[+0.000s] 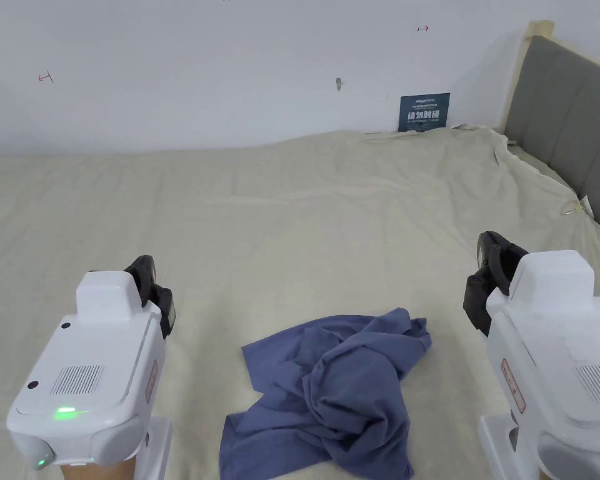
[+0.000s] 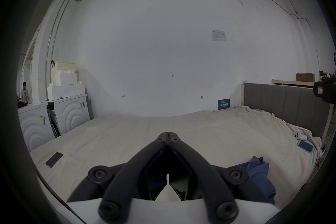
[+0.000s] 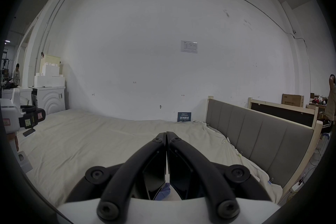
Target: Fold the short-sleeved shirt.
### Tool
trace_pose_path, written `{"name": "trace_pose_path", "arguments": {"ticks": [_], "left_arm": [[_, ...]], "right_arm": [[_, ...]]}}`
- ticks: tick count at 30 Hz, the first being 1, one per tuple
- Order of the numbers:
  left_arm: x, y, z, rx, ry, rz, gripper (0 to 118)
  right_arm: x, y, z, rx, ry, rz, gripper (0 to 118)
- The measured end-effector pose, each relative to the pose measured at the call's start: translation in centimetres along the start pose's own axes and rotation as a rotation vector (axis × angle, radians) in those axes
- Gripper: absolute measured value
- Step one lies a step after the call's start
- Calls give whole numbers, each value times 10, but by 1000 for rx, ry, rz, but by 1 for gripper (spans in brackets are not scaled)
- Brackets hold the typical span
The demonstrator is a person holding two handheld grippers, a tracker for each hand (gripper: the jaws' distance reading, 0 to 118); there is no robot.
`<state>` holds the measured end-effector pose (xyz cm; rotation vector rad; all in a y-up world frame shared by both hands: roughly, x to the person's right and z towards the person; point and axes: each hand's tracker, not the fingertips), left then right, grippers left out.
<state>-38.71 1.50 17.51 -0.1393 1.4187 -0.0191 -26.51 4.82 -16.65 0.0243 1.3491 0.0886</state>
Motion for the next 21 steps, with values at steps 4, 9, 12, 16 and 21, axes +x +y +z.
{"name": "trace_pose_path", "arguments": {"ticks": [4, 9, 12, 16, 21], "left_arm": [[1, -1, -2, -30, -19, 4, 0], [2, -15, -15, -226, -100, 54, 0], [6, -34, -17, -305, -140, 78, 0], [12, -64, -20, -496, -186, 160, 0], [18, -110, -25, -713, -232, 287, 0]], "right_arm": [[-1, 0, 0, -4, 1, 1, 0], [1, -4, 0, -17, 0, 5, 0], [2, -6, -1, -24, -5, 1, 0], [4, -10, -1, -30, -10, -2, 0], [7, -18, -3, -50, -10, -8, 0]]}}
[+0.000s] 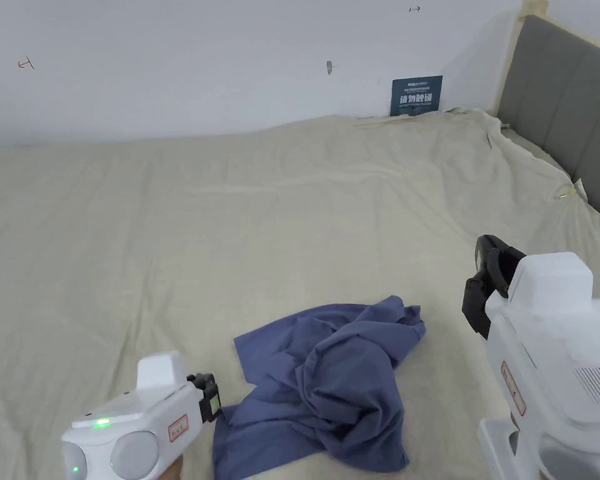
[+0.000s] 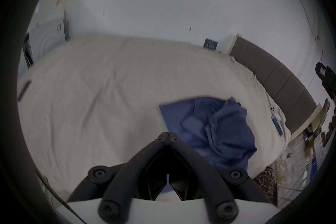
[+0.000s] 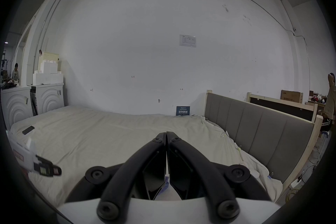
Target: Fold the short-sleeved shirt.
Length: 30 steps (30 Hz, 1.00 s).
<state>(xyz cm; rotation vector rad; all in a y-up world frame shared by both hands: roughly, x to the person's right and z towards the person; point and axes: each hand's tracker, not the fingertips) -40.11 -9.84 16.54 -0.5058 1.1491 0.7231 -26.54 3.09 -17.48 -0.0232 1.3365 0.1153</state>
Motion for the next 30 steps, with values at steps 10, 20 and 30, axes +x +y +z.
{"name": "trace_pose_path", "arguments": {"ticks": [10, 20, 30], "left_arm": [[9, -51, -51, -257, 59, -40, 92], [23, -63, -72, -325, 164, -152, 78], [23, -47, -51, -246, 50, -149, 1]], "right_arm": [[2, -15, 2, -50, -2, -8, 0], [12, -26, 3, -89, -21, -24, 0], [22, -40, -18, -175, -16, -69, 0]]}}
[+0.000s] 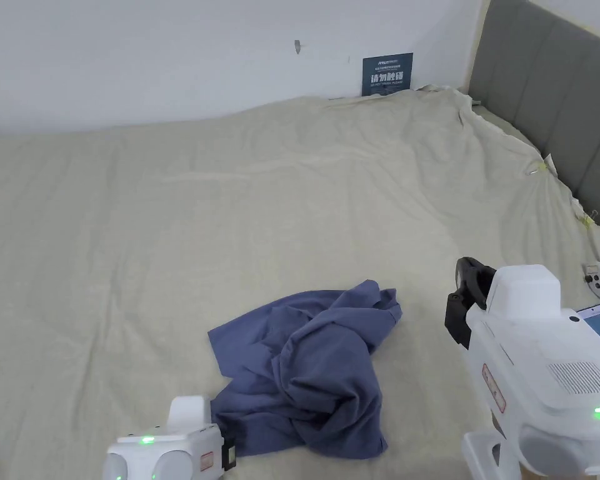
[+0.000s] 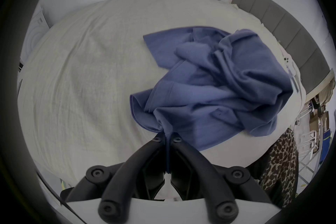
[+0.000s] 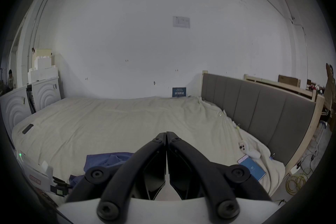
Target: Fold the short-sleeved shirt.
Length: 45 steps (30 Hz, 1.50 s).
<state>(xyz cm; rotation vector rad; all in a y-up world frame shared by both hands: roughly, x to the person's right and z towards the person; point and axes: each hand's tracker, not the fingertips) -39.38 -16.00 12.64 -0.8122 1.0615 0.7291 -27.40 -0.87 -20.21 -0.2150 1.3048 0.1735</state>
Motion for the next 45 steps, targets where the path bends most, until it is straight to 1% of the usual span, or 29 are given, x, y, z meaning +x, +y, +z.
{"name": "trace_pose_path", "arguments": {"ticks": [4, 8, 9, 11, 13, 14, 15, 16, 17, 18, 19, 23, 27, 28, 29, 30, 31, 32, 33, 35, 37, 40, 42, 45], "left_arm": [[-10, 8, 25, 73, -89, 53, 1], [-19, 17, 48, 119, -105, 88, 1], [-22, 18, 52, 134, -106, 96, 1], [-27, 21, 58, 147, -110, 106, 1], [-30, 23, 64, 160, -108, 111, 1], [-31, 24, 65, 162, -107, 110, 1], [-33, 26, 65, 164, -105, 110, 1], [-34, 27, 66, 167, -104, 112, 1], [-36, 27, 66, 169, -102, 114, 0], [-37, 28, 66, 169, -101, 116, 0], [-38, 29, 65, 168, -100, 118, 0], [-41, 31, 62, 161, -104, 126, 0], [-40, 32, 59, 154, -108, 125, 0], [-40, 32, 58, 153, -110, 124, 0], [-40, 33, 57, 151, -109, 123, 0], [-40, 33, 57, 150, -109, 120, 0], [-40, 33, 56, 149, -110, 117, 0], [-40, 33, 56, 149, -111, 114, 0], [-41, 34, 56, 150, -112, 113, 0], [-41, 35, 56, 150, -116, 113, 0], [-42, 35, 59, 159, -125, 118, 0], [-46, 37, 67, 178, -144, 143, 0], [-49, 41, 78, 203, -146, 147, 0], [-59, 51, 93, 242, -169, 175, 0]], "right_arm": [[11, -4, -34, -114, 18, -65, 0], [21, -12, -91, -288, 67, -115, 1], [20, -15, -107, -326, 79, -110, 5], [20, -21, -134, -382, 87, -96, 36], [18, -28, -163, -431, 107, -92, 47], [17, -31, -179, -475, 117, -86, 47], [16, -35, -193, -506, 117, -112, 64], [15, -39, -206, -538, 114, -115, 84], [12, -44, -220, -560, 103, -109, 95], [9, -50, -232, -574, 102, -104, 100], [7, -53, -242, -591, 99, -92, 102], [-6, -65, -263, -685, 70, -110, 102], [-16, -77, -281, -761, 75, -94, 98], [-18, -79, -282, -766, 70, -96, 88], [-21, -81, -283, -778, 64, -98, 72], [-23, -82, -282, -788, 66, -102, 52], [-25, -84, -281, -801, 83, -117, 30], [-27, -85, -278, -809, 109, -132, 15], [-16, -91, -291, -800, 115, -134, 9], [-19, -84, -285, -781, 110, -108, 7], [-16, -75, -276, -751, 132, -95, 6], [-7, -54, -257, -670, 164, -140, 6], [4, -38, -241, -620, 192, -150, 6], [10, -6, -208, -545, 224, -184, 6]]}}
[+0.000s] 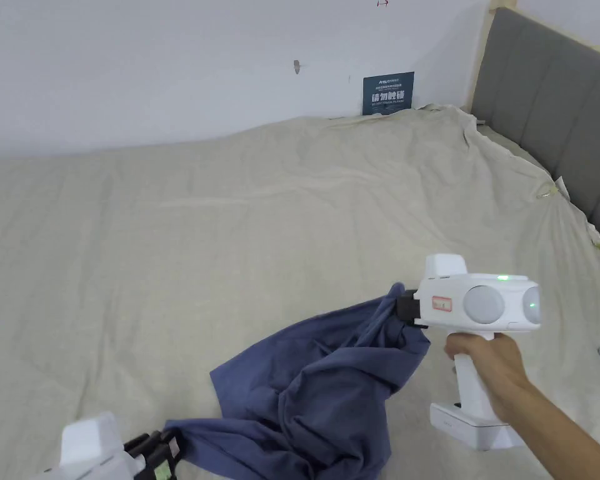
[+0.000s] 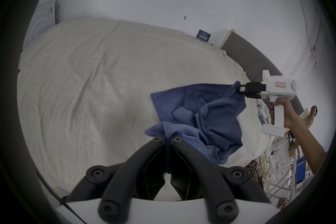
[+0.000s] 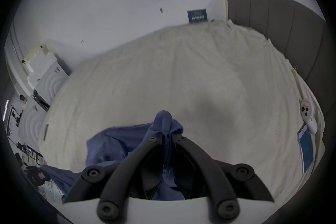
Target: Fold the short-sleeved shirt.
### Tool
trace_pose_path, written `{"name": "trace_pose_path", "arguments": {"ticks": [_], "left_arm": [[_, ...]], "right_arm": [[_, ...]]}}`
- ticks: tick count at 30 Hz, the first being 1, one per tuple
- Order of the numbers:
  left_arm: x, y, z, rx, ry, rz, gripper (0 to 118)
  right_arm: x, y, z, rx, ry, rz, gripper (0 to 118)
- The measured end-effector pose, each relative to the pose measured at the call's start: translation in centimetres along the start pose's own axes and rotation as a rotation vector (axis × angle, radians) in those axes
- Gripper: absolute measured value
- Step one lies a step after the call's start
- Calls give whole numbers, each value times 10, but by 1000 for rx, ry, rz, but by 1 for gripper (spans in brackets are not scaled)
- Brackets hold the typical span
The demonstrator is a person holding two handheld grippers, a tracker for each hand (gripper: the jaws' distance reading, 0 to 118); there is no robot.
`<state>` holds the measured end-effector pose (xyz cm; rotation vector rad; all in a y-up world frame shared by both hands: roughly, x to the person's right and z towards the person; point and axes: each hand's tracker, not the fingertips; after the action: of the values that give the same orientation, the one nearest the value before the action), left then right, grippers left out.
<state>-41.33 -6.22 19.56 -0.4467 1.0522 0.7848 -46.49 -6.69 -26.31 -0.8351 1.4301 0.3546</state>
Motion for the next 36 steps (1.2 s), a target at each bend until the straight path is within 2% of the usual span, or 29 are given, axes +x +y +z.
{"name": "trace_pose_path", "arguments": {"ticks": [6, 11, 19, 26, 30, 36], "left_arm": [[-24, 47, 30, 129, 27, 46, 0], [-48, 102, 56, 220, 88, 51, 0], [-71, 192, 74, 332, 130, 119, 0], [-85, 254, 67, 357, 182, 164, 0], [-102, 284, 68, 392, 201, 221, 0], [-105, 318, 80, 467, 202, 192, 0]], "right_arm": [[9, 37, 63, 95, 10, -8, 6], [21, 74, 95, 161, -30, 1, 6], [16, 126, 109, 239, -2, -23, 6], [-5, 173, 102, 306, -2, -43, 6], [-17, 193, 101, 358, 10, -100, 6], [-26, 216, 95, 408, 53, -174, 6]]}}
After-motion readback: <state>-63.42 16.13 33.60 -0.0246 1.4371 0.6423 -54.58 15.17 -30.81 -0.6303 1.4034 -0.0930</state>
